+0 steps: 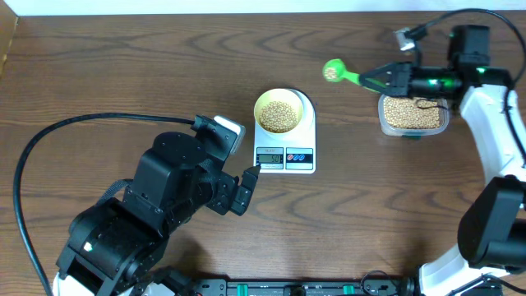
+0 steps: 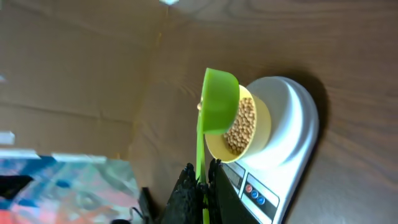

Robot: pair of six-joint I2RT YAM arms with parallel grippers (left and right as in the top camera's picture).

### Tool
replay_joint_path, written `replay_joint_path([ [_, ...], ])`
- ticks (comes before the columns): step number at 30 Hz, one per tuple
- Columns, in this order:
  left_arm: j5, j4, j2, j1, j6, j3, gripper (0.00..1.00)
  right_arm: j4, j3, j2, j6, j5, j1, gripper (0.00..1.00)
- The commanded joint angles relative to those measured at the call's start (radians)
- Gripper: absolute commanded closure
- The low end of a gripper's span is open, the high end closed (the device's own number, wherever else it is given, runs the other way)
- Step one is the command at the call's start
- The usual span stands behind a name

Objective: Scoop item into bowl and weigh 50g on scale
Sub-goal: 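Move the scoop back over the soybean tub, then lower the scoop into the tub and release it with the right gripper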

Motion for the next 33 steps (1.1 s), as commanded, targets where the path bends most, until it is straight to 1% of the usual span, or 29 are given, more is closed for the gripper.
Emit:
replay_joint_path([
  [1,-0.003,0.001,-0.002,0.003,-0.001,0.011,0.02,-0.039,0.020,-0.010,-0.010,-0.060,-0.077,0.99],
  [7,-0.003,0.001,-0.002,0.003,-0.001,0.011,0.02,-0.132,0.020,-0.010,-0.030,0.020,-0.215,0.99],
  [13,-0.003,0.001,-0.002,0.003,0.000,0.011,0.02,-0.191,0.020,-0.010,-0.037,0.230,-0.295,0.99],
  [21,-0.003,0.001,-0.002,0.003,-0.001,0.011,0.02,-0.239,0.020,-0.010,-0.031,0.483,-0.290,0.99],
  [27,-0.003,0.001,-0.002,0.003,-0.001,0.011,0.02,-0.204,0.020,-0.010,-0.006,0.655,-0.271,0.99],
  [32,-0.003,0.001,-0.002,0.003,-0.001,0.011,0.02,-0.164,0.020,-0.010,-0.006,0.664,-0.270,0.99],
  [33,-0.003,0.001,-0.002,0.003,-0.001,0.011,0.02,-0.156,0.020,-0.010,-0.006,0.695,-0.264,0.99],
])
